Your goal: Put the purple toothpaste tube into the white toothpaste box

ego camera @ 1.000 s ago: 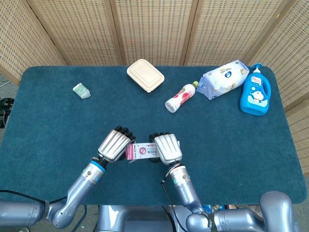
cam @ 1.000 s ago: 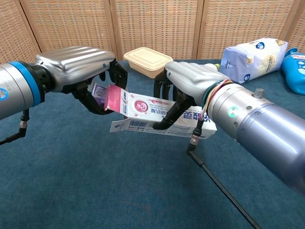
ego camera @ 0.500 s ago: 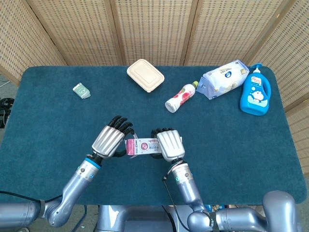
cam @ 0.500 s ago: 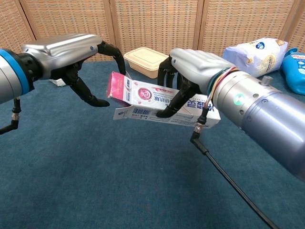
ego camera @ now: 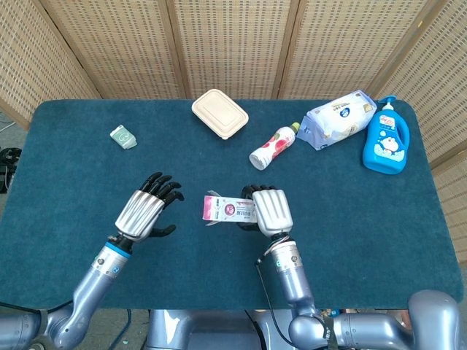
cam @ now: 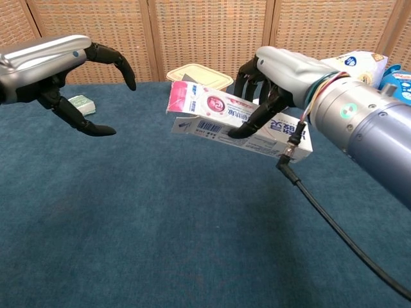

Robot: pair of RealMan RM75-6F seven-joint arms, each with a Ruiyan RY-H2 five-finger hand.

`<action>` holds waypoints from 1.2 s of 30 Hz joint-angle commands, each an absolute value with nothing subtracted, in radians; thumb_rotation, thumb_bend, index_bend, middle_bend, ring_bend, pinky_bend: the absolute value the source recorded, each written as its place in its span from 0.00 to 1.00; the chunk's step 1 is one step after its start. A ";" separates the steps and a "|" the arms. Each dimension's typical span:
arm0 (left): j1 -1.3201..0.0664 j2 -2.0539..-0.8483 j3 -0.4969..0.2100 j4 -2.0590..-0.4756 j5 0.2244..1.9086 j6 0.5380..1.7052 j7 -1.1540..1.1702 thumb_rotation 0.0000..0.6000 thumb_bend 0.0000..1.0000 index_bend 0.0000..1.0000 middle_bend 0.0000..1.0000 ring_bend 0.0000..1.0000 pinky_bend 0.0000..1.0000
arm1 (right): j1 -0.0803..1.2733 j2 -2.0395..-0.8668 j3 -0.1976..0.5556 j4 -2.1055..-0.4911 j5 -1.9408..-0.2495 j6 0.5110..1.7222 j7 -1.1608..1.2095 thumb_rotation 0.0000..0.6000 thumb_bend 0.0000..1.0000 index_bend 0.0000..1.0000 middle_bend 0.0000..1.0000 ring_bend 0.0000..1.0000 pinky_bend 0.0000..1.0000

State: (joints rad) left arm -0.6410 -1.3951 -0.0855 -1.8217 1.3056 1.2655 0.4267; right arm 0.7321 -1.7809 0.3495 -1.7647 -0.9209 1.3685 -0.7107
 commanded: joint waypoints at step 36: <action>-0.481 -1.319 -0.026 -1.814 1.425 1.319 0.313 1.00 0.19 0.34 0.20 0.09 0.05 | 0.525 -1.596 0.055 -1.547 -1.107 1.347 -0.643 1.00 0.21 0.61 0.51 0.45 0.47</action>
State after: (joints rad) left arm -0.4838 -1.3221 -0.0285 -1.8144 1.4234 1.3171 0.3119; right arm 0.5373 -1.5940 0.0635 -1.5606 -1.1115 1.3579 -0.6574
